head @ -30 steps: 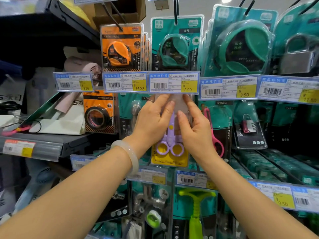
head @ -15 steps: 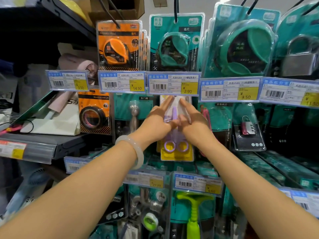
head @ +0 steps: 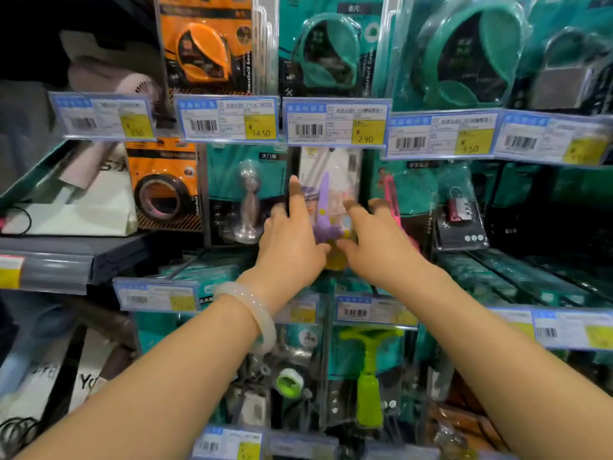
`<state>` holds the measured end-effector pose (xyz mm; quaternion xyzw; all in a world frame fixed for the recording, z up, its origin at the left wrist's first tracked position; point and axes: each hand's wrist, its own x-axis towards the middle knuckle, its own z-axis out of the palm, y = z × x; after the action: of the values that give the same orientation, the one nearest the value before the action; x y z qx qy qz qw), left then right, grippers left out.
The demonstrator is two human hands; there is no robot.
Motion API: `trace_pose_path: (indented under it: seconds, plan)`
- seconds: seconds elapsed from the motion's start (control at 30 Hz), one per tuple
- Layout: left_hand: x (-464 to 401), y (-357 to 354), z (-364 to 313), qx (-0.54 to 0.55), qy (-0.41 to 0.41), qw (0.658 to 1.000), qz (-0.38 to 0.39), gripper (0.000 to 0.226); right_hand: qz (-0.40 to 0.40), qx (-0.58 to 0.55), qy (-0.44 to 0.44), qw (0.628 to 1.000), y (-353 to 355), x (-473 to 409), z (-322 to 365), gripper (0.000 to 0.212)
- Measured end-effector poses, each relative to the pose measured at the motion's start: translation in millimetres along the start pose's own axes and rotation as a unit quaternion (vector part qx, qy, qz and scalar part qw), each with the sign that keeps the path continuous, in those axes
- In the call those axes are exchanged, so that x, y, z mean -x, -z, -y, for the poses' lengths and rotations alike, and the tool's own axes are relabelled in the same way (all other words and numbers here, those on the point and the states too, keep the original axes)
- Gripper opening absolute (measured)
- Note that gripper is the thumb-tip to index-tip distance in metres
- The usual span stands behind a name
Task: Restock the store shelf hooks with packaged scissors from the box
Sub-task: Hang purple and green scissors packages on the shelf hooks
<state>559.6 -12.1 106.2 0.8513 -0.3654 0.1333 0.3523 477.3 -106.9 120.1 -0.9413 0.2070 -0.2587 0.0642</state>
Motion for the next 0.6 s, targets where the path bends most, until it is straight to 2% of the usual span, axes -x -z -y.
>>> trace_pose_path:
  seconds: [0.07,0.13,0.27,0.37,0.47,0.6]
  plan:
    - [15.8,-2.9,-7.8,-0.087,-0.047,0.995,-0.03,0.096,-0.018,0.021,0.004,1.0,0.1,16.4,-6.0,0.05]
    - [28.6,-8.7,-19.6,-0.136,-0.101,0.985,-0.036,0.088,-0.04,0.04,-0.002,0.998,4.1,32.3,-17.4,0.049]
    - [53.4,-28.2,-56.3,-0.135,-0.176,0.975,0.021,0.08,-0.058,0.094,-0.029,0.993,23.5,66.8,-54.1,0.053]
    - [77.6,-51.2,-92.8,-0.123,-0.237,0.962,0.055,0.076,-0.034,0.142,-0.068,0.987,42.8,101.3,-89.7,0.057]
    - [108.9,-85.7,-138.5,-0.117,-0.272,0.949,0.11,0.075,-0.008,0.14,-0.114,0.983,59.2,146.4,-134.4,0.052]
    - [165.5,-140.0,-199.8,-0.116,-0.321,0.92,0.192,0.076,0.083,0.182,-0.193,0.961,80.1,226.9,-201.4,0.064]
